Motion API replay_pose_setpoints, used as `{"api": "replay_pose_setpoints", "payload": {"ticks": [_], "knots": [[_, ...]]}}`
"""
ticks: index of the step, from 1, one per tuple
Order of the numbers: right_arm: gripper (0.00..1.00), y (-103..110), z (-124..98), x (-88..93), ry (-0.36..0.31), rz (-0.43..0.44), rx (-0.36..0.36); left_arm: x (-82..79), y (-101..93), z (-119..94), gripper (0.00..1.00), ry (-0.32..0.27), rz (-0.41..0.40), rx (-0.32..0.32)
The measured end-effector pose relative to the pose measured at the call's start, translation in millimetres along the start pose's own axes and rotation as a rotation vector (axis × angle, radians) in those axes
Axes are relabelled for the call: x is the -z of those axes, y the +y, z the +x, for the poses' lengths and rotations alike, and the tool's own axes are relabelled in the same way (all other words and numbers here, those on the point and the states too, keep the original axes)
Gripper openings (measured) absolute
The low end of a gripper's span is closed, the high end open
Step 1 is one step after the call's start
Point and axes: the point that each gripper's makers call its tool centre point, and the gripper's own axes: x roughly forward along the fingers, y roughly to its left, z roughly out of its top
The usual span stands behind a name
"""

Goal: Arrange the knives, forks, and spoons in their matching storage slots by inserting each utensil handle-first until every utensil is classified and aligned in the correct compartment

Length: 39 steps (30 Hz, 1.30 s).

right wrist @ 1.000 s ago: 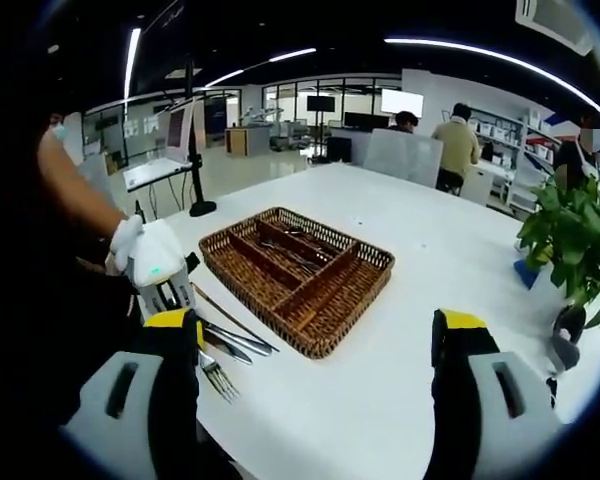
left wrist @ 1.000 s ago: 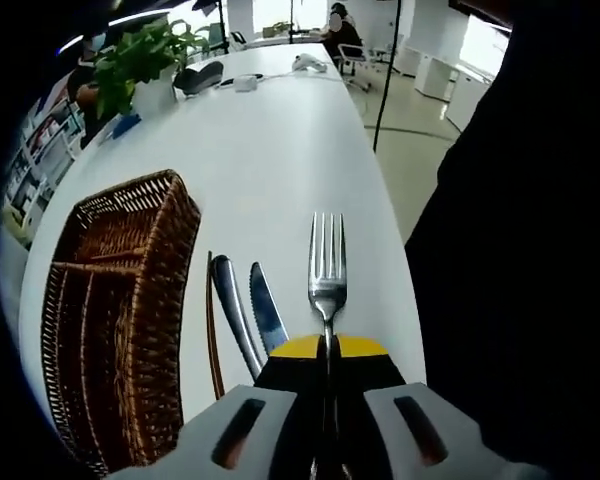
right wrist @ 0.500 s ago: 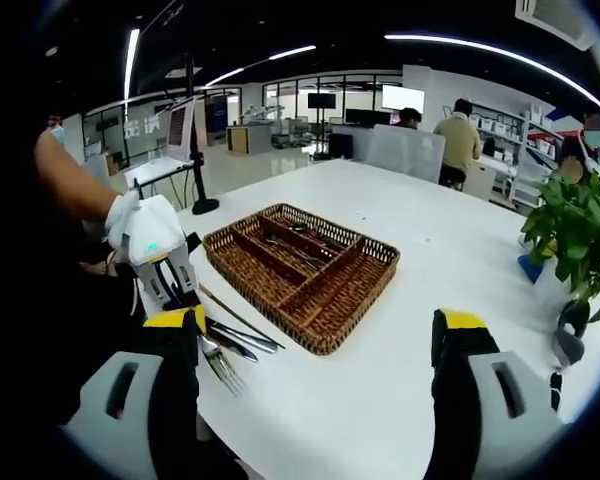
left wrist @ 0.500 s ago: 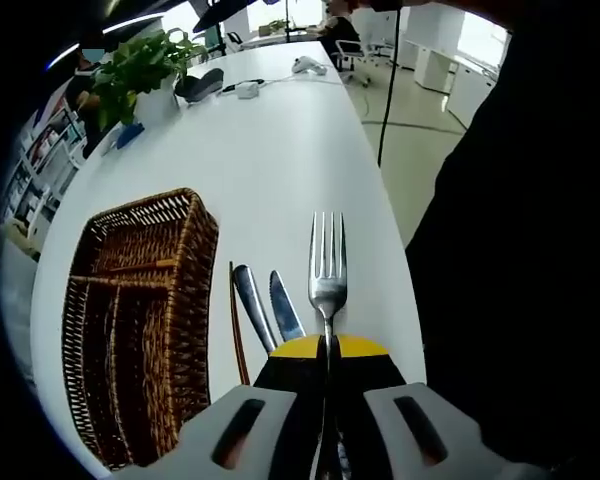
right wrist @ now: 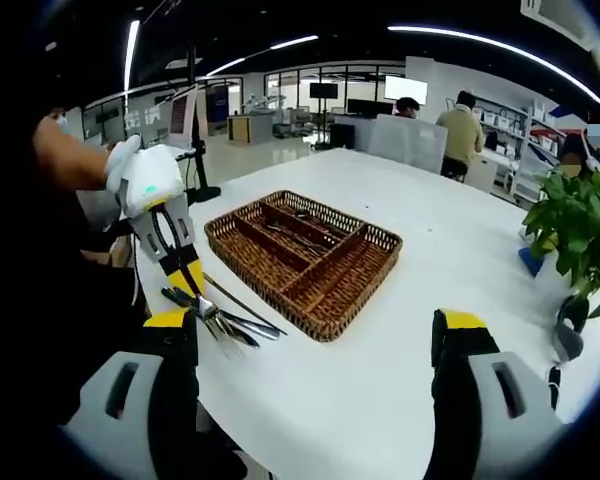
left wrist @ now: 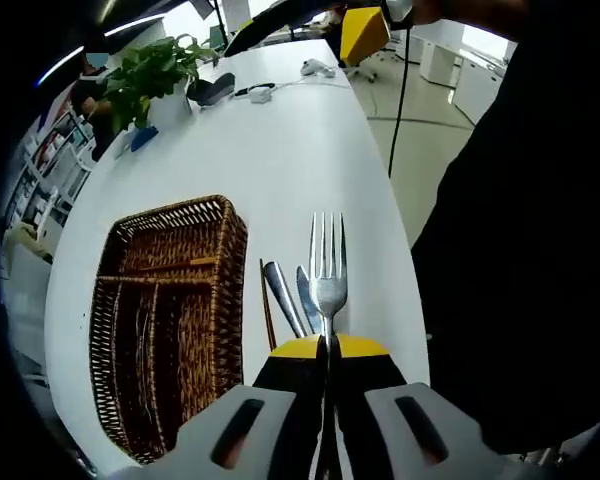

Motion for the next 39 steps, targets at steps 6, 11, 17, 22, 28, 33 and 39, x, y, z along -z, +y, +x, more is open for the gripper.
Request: {"api": "replay_pose_setpoints", "payload": {"ticks": [6, 11, 17, 22, 28, 33, 39], "knots": [[1.0, -2, -3, -4.8, -0.027, 0.017, 0.008, -3.1, 5.8, -13, 0.01, 0.002, 0.007, -0.018], [1.0, -2, -4, -6.8, -0.025, -0.002, 0.005, 1.0, 11.1, -24, 0.01, 0.033, 0.017, -0.024], [1.0, 0, -5, -5.9, -0.029, 0.004, 0.006, -6.1, 14.2, -44, 0.01, 0.019, 0.023, -0.023], [1.0, 4, -4, -6.6, -0.033, 0.004, -0.003, -12.3, 17.6, -55, 0.01, 0.024, 0.025, -0.037], [1.0, 3, -4, -12.0, -0.045, 0.0, -0.002, -12.0, 19.3, -57, 0.01, 0.027, 0.025, -0.041], [1.0, 3, -4, -13.4, -0.048, 0.003, 0.0, -10.6, 18.9, -57, 0.01, 0.03, 0.025, -0.038], [1.0, 5, -4, -13.3, -0.049, 0.008, 0.0, -8.7, 22.5, -57, 0.01, 0.036, 0.028, -0.038]]}}
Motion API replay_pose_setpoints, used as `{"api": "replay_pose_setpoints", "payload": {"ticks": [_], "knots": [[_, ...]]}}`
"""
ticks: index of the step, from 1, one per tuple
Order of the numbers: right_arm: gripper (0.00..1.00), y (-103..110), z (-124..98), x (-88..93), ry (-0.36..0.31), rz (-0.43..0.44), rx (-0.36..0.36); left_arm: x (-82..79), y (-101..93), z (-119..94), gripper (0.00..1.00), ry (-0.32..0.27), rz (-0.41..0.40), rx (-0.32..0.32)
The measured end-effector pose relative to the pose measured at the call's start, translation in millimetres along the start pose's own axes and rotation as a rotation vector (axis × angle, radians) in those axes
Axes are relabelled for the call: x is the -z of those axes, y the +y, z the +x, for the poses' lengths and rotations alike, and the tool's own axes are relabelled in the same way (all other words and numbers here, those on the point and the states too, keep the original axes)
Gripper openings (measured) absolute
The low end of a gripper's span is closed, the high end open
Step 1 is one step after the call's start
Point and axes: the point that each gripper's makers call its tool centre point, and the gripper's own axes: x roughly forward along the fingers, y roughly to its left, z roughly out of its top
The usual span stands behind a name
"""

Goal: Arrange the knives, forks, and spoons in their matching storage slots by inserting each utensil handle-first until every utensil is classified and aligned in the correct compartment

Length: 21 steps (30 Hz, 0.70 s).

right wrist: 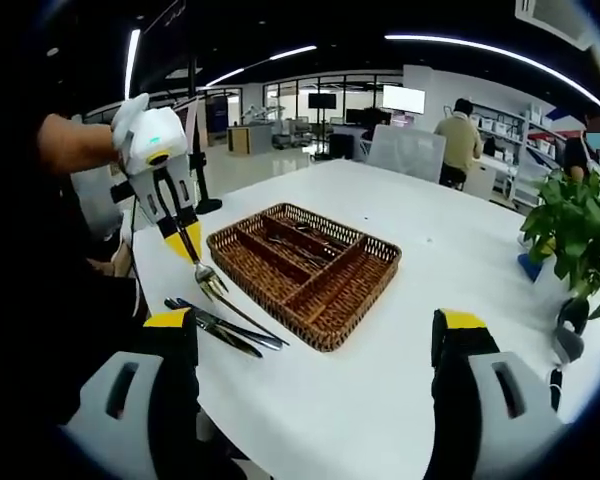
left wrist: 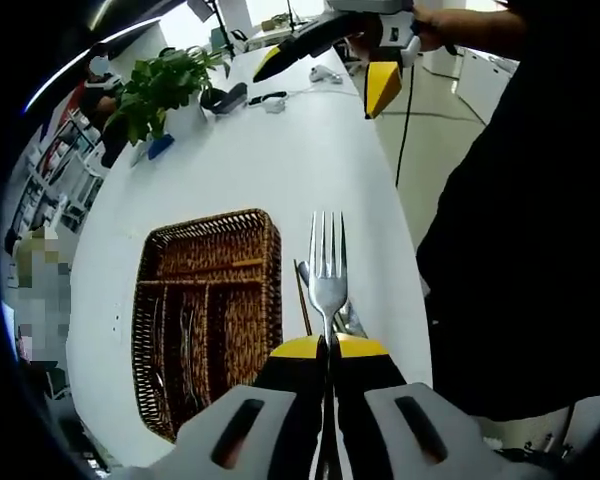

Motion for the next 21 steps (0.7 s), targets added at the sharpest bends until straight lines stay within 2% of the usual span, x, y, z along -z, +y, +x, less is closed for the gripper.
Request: {"api": "replay_pose_setpoints", "payload": {"ticks": [21], "knots": [[1.0, -5, 12, -7.3, -0.001, 0.022, 0.008, 6.6, 26.9, -1, 0.0, 0.003, -0.015, -0.002]]}}
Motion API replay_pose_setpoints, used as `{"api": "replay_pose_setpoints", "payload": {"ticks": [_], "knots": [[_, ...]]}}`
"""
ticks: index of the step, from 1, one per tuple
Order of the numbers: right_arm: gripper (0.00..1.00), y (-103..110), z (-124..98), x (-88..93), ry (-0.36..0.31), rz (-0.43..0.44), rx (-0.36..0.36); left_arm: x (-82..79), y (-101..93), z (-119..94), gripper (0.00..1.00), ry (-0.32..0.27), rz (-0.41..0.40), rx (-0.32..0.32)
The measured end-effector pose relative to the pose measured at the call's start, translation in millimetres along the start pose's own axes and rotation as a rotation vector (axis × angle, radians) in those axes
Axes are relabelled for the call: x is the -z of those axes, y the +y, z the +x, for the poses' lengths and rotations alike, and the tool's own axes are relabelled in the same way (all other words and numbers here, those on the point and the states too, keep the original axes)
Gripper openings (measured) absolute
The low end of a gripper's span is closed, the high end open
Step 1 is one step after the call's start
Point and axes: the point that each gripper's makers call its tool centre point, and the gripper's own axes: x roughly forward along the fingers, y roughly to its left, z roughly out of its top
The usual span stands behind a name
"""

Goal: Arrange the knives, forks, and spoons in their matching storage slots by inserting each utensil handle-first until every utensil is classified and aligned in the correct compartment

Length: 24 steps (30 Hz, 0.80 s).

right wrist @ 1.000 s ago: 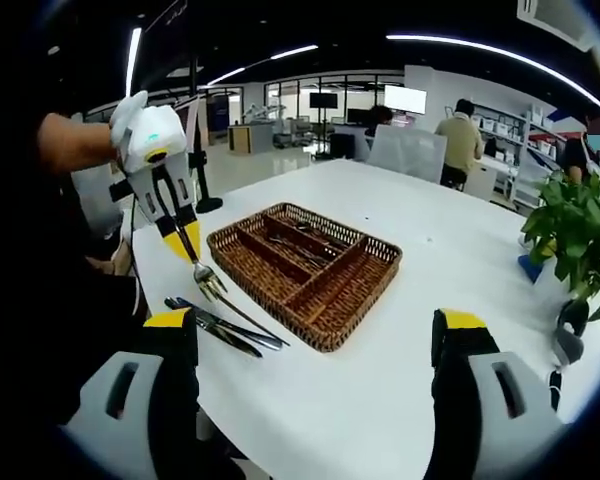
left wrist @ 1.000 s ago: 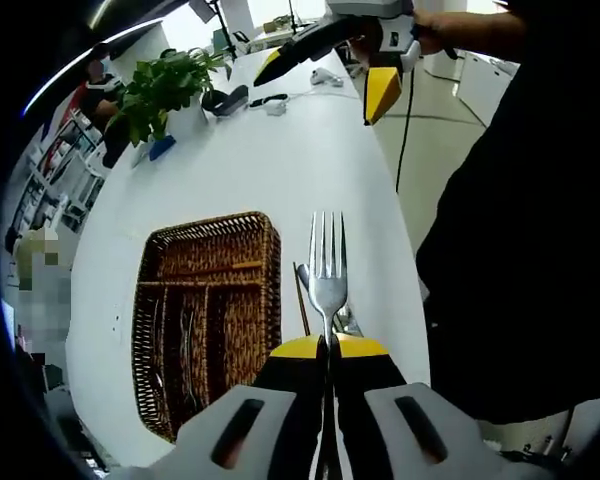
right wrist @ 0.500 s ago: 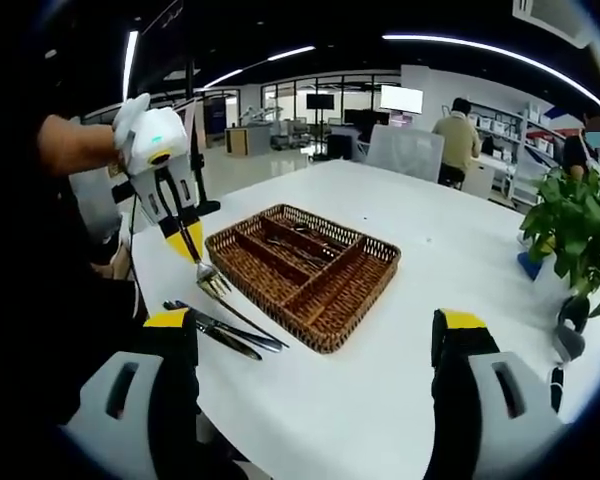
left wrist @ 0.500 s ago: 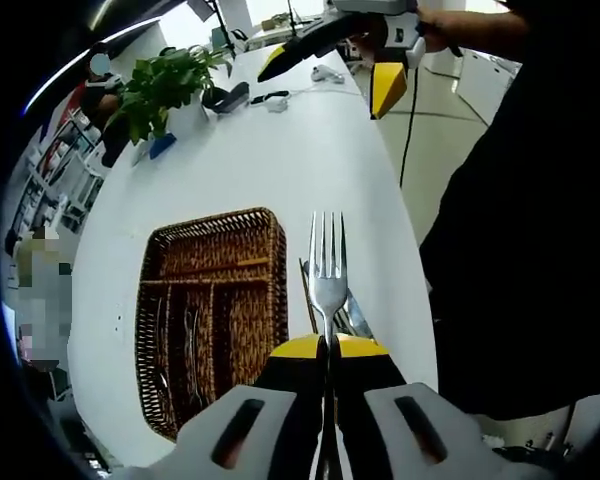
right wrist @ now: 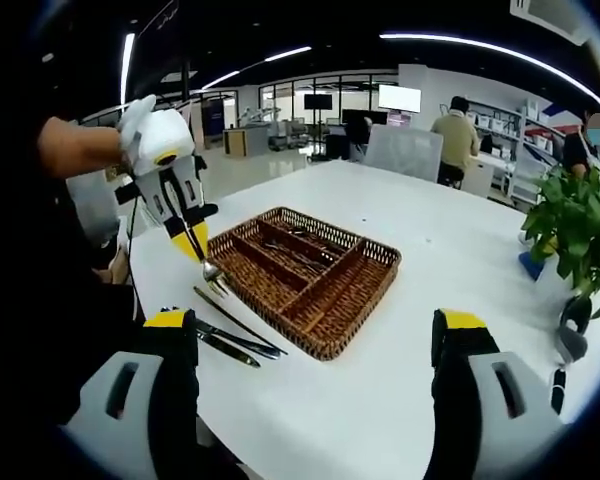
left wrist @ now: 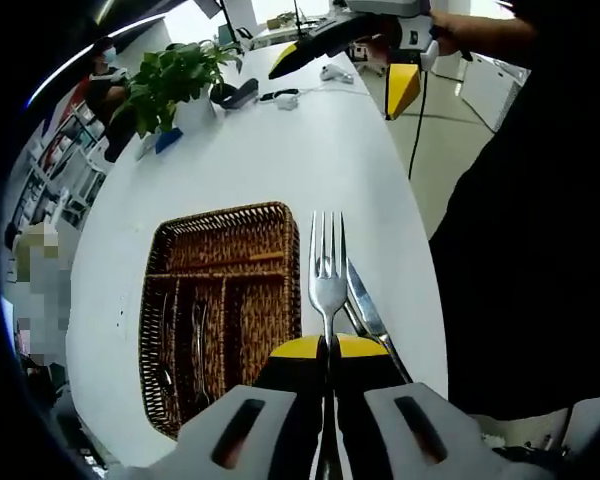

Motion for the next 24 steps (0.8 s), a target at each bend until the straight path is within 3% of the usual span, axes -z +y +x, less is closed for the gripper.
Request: {"api": "replay_pose_setpoints", "payload": {"ticks": [2, 24], "knots": [[1.0, -1, 1, 0.4, 0.001, 0.001, 0.001, 1.0, 3.7, 1, 0.0, 0.005, 0.03, -0.013], [1.0, -11, 6, 0.1, 0.009, 0.028, 0.017, 1.6, 42.3, 3, 0.0, 0.0, 0.034, -0.013]]}}
